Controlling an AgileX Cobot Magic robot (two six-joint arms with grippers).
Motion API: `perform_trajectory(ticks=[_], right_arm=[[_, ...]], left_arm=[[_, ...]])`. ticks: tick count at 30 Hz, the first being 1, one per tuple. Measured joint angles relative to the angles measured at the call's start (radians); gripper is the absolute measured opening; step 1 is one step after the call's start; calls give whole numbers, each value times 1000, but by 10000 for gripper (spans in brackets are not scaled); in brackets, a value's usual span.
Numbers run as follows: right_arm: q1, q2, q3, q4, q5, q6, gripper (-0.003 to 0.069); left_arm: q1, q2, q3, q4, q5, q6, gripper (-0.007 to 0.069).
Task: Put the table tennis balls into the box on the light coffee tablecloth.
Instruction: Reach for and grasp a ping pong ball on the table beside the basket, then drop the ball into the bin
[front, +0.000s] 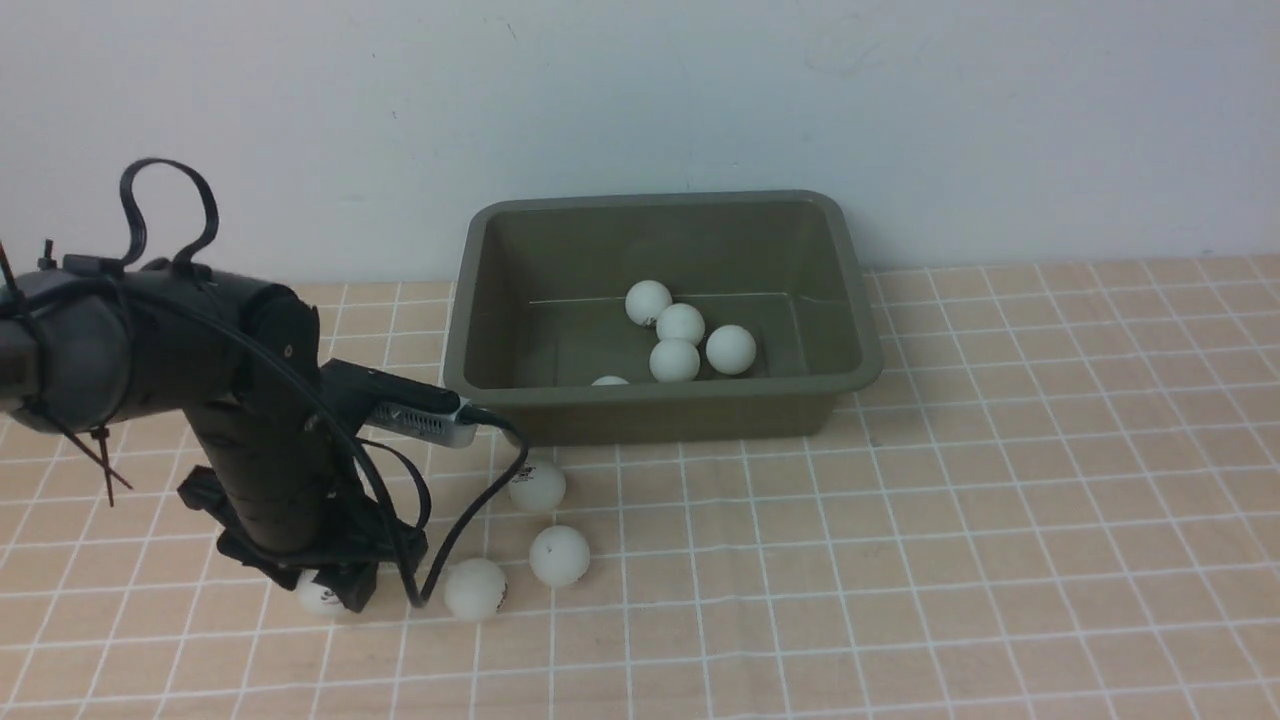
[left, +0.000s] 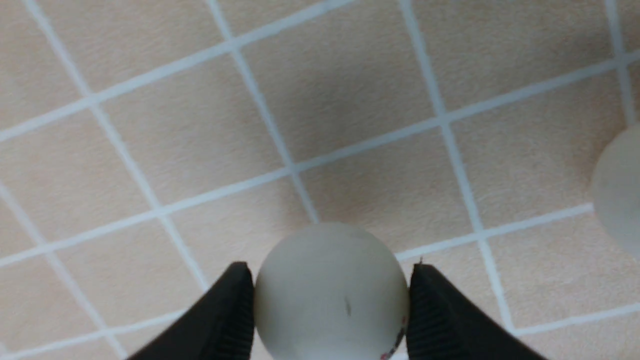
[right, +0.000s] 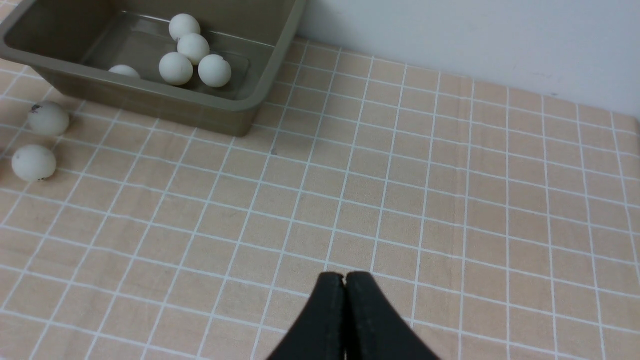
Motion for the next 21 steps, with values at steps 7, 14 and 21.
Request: perform_trajectory(ticks=[7,14,21], right_arm=[[0,0,0,0,2,-1,-18],[0,0,0,0,2,-15,-18],[0,0,0,0,2,-20,-18]], left_arm=[[0,-16,-322,29,126,-67,313],[0,48,-614,-276,112,100,313],[0,235,-756,-497,106,280,313]])
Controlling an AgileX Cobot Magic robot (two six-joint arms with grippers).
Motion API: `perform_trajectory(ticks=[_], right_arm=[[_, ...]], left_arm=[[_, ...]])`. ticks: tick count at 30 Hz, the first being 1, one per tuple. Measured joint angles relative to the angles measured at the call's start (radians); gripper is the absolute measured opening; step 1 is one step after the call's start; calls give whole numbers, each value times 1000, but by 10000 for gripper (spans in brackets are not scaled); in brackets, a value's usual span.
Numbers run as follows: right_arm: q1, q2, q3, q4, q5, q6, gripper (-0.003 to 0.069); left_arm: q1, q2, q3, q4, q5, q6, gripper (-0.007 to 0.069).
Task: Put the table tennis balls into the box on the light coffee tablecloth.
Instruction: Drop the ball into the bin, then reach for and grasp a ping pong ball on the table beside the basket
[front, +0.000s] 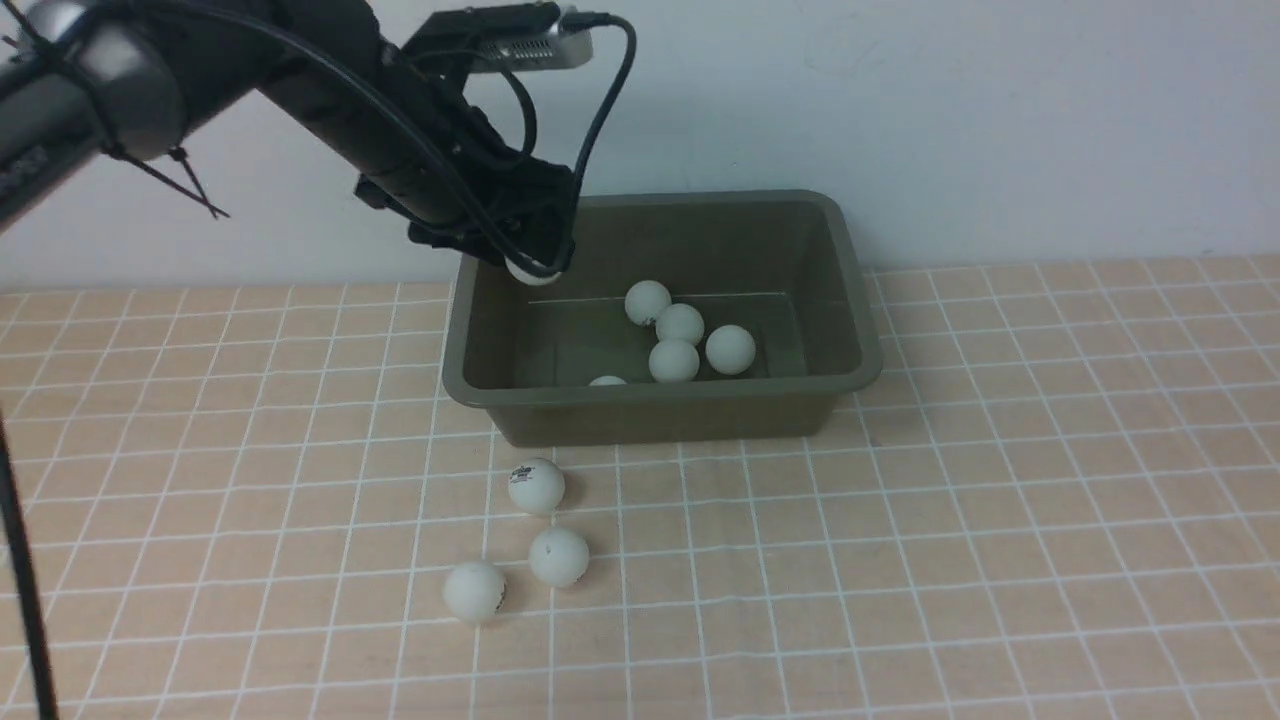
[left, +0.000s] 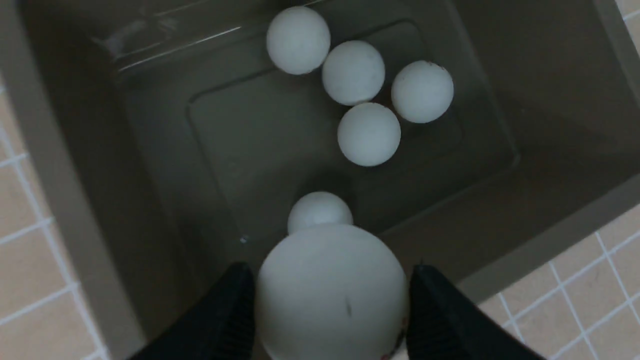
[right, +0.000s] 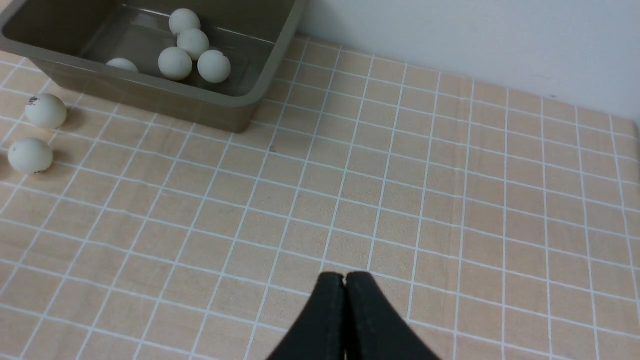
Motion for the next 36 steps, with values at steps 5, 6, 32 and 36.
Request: perform_trajectory(ticks=[5,6,32,36], right_arm=[[0,0,0,0,1,0,-18],[0,0,0,0,1,0,-18],[0,0,0,0,26,-1,-18],[0,0,0,0,27,-1,-18]], left_arm=[[0,112,-67,-13,0,20,344],[0,130,-81,-13,-2,23,369],[0,-84,-271,236,263,-132,469],[0,-266,-59,237,264,-136,469]])
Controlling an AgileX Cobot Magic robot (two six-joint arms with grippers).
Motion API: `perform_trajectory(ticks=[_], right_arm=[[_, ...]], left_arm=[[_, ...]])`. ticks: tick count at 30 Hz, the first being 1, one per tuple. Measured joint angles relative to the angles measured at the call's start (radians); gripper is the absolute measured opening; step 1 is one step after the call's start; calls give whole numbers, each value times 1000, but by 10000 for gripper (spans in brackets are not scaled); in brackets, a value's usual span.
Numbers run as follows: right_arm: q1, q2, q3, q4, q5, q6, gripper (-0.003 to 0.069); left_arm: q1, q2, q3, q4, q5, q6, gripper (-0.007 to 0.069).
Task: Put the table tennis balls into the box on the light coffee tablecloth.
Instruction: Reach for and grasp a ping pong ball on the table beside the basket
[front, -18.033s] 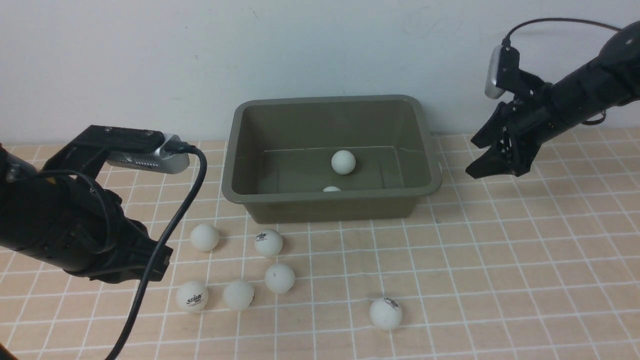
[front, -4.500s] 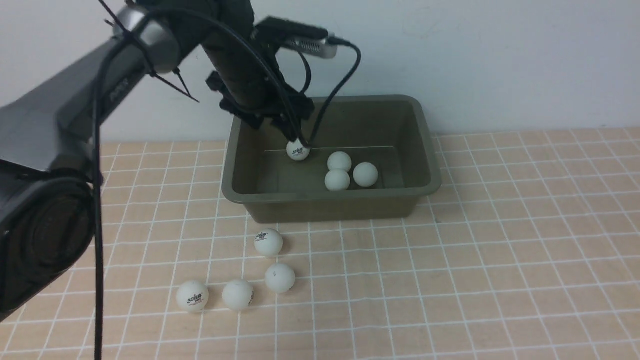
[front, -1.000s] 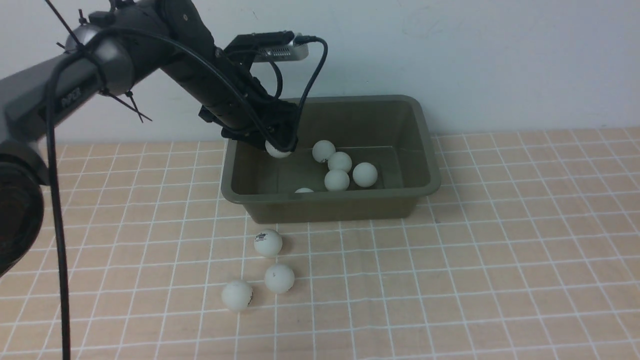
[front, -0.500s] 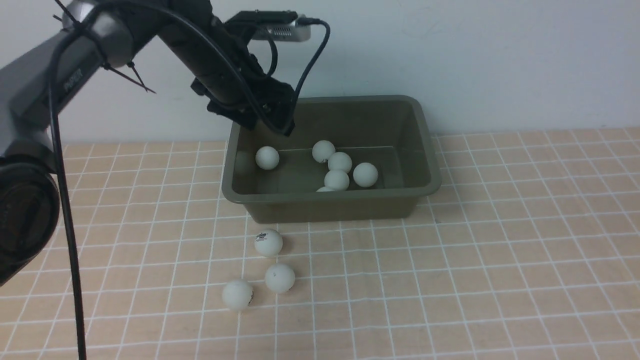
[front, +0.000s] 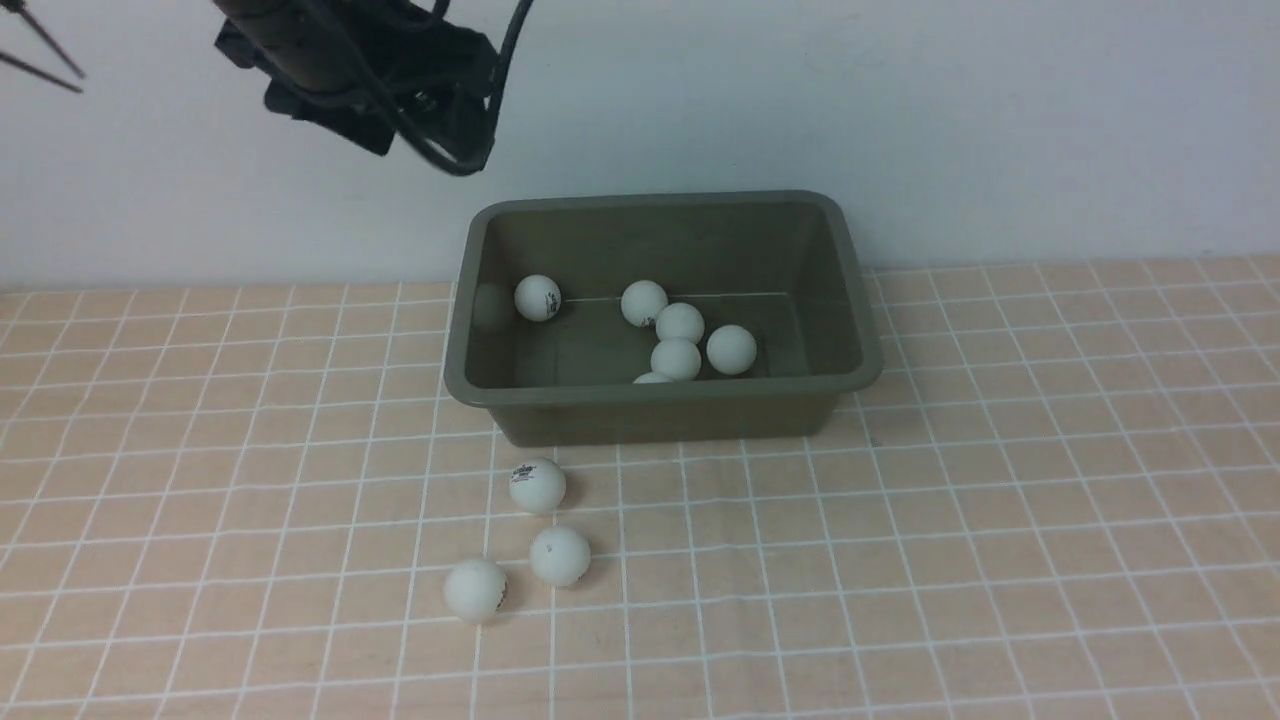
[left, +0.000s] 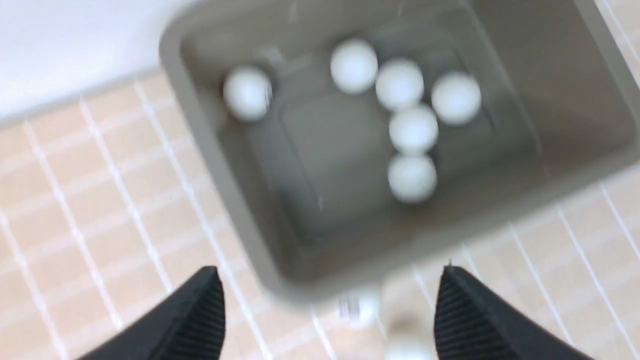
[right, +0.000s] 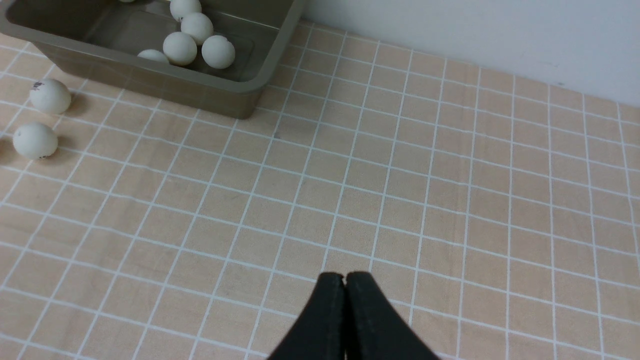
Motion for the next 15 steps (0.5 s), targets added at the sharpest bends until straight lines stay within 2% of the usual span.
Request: perform_trajectory(ticks=[8,13,15], right_arm=[[0,0,0,0,1,0,-18],[0,0,0,6,2,0,-18],[0,0,0,8,2,0,-18]], left_arm=[[0,-254,497,-1,-20,41,469],[0,-259,741,-37,-221,55,469],[0,-244,771,-53,-269,68,469]])
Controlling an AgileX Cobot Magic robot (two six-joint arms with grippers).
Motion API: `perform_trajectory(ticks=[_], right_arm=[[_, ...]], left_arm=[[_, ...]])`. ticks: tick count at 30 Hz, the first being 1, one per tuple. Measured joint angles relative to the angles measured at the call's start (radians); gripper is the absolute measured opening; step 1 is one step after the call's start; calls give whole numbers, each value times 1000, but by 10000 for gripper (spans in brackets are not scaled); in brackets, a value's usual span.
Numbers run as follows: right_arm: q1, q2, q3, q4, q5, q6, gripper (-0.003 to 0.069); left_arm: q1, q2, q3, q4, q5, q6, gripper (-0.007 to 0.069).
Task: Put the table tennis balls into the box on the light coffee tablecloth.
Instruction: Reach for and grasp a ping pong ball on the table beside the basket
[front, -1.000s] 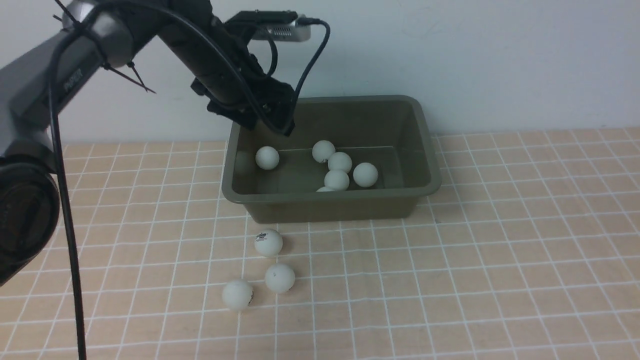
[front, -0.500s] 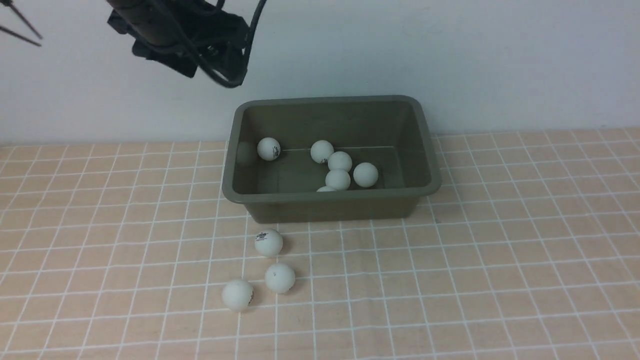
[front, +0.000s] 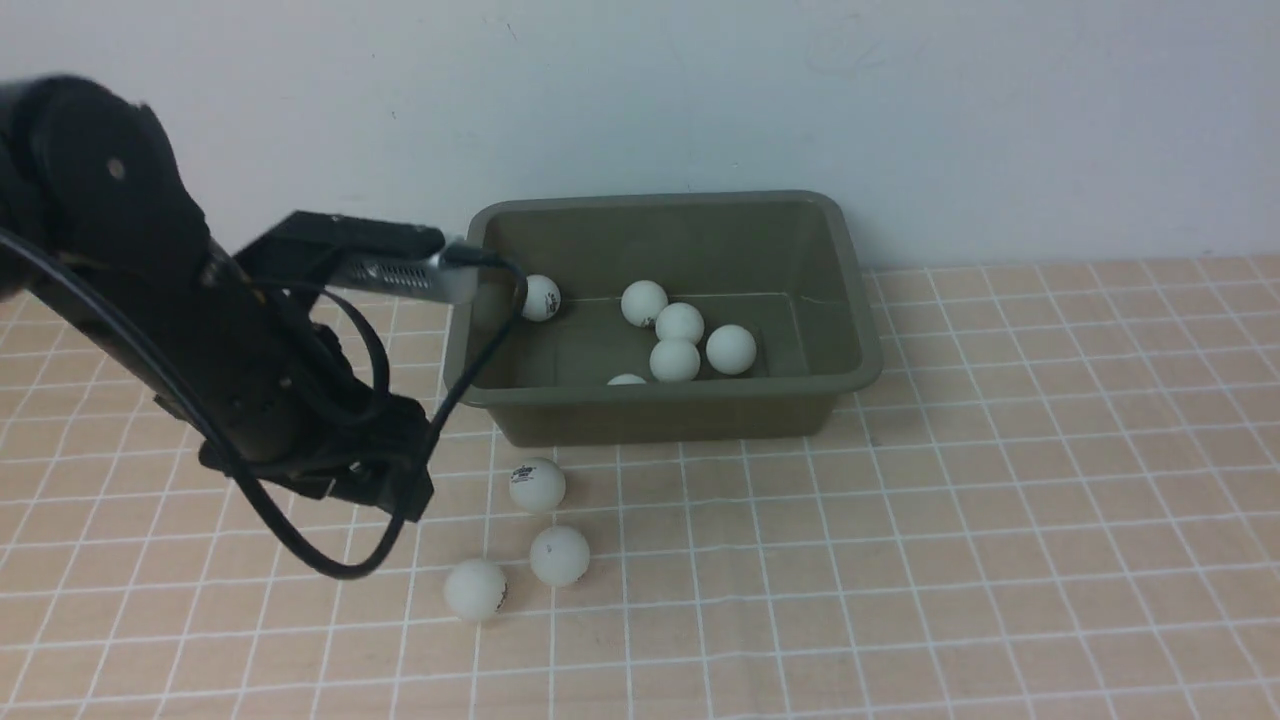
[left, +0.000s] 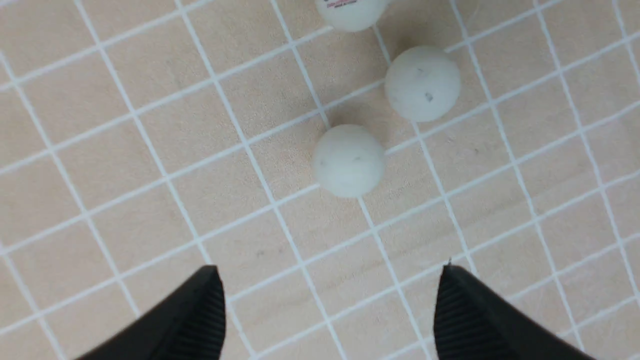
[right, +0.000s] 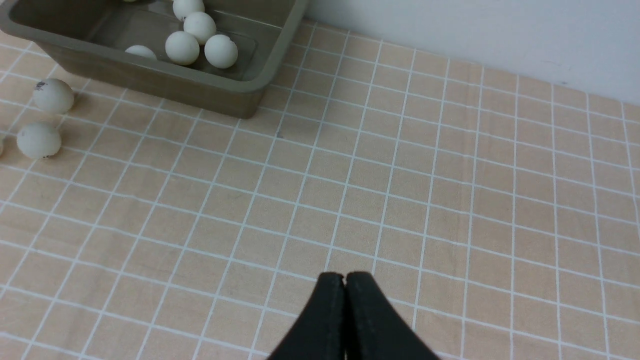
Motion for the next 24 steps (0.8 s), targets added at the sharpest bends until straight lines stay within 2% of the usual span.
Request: perform_trajectory(ticks=[3,9,19,24], right_arm=[[0,0,0,18,0,0,-18],[0,0,0,30,0,0,-18],[0,0,0,41,0,0,-18],[0,0,0,44,0,-2,-18]], left_arm=[[0,66,41,-57,-86,55,469],[0,170,43,-163,-154,140,469],[-6,243,43,-163,-197,169,445],[-52,267,43,-143,-207,183,414]])
